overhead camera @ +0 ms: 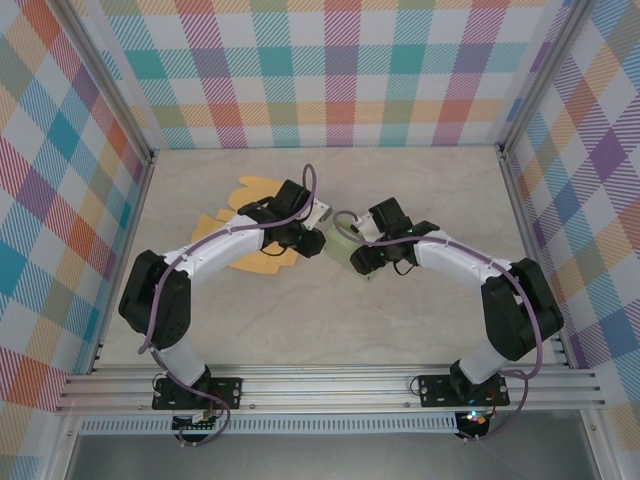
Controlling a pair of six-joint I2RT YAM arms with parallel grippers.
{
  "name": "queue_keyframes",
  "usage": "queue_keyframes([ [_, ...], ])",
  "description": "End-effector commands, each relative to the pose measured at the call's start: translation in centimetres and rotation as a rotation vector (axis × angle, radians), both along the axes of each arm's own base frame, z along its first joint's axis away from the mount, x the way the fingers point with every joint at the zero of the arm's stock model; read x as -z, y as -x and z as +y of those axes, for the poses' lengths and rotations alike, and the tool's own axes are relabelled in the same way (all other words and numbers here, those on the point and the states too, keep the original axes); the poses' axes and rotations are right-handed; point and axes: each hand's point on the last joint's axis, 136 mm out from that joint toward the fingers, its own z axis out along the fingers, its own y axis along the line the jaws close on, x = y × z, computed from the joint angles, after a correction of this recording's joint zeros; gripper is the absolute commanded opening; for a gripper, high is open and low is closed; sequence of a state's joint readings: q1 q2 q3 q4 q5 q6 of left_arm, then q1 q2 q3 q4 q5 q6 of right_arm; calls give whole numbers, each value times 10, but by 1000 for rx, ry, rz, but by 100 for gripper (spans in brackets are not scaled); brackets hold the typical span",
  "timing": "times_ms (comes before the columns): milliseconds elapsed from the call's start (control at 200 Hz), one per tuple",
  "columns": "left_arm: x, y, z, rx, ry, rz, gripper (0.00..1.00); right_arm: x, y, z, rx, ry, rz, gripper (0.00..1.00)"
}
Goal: Fold the paper box
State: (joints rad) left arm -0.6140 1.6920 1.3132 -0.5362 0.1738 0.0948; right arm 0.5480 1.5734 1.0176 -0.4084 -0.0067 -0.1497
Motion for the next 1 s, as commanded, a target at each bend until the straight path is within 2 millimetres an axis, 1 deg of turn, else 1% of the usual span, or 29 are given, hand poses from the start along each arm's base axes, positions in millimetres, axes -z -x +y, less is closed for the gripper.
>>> queue_keyframes([
  [0,-35,11,1,3,50,-40,34,-14,-11,1,20,-18,-41,64],
  [65,-49,12,2,3,63,-73,35,-14,-10,2,15,-21,-40,64],
  [145,-63,7,8,-9,54,-136,35,-14,-10,2,10,-23,-39,64],
  [235,-71,0,10,28,32,-194,36,-15,-10,3,5,-27,-43,64],
  [255,-72,-2,10,43,27,-209,43,-16,-10,4,3,-29,-45,63],
  [265,-73,-4,10,49,25,-216,44,-16,-10,4,1,-30,-45,63],
  [305,-72,-10,11,68,16,-235,45,-15,-9,4,-3,-31,-44,63],
  [410,-67,-26,3,163,22,-258,45,-15,-8,6,-18,-41,-42,61],
  [480,-65,-33,-5,229,38,-266,46,-14,-6,9,-33,-51,-42,58],
  [555,-64,-39,-13,295,50,-270,47,-13,-4,13,-58,-67,-37,57],
  [640,-56,-44,-18,353,40,-241,47,-14,-1,17,-89,-88,-35,55],
  [730,-50,-52,-16,368,24,-207,47,-14,3,20,-114,-100,-29,53],
  [865,-47,-65,-11,378,31,-180,48,-16,6,24,-139,-121,-26,51],
  [895,-49,-67,-11,389,37,-179,48,-17,6,24,-142,-122,-26,51],
  [995,-45,-74,-11,413,42,-165,48,-17,7,25,-148,-126,-26,51],
])
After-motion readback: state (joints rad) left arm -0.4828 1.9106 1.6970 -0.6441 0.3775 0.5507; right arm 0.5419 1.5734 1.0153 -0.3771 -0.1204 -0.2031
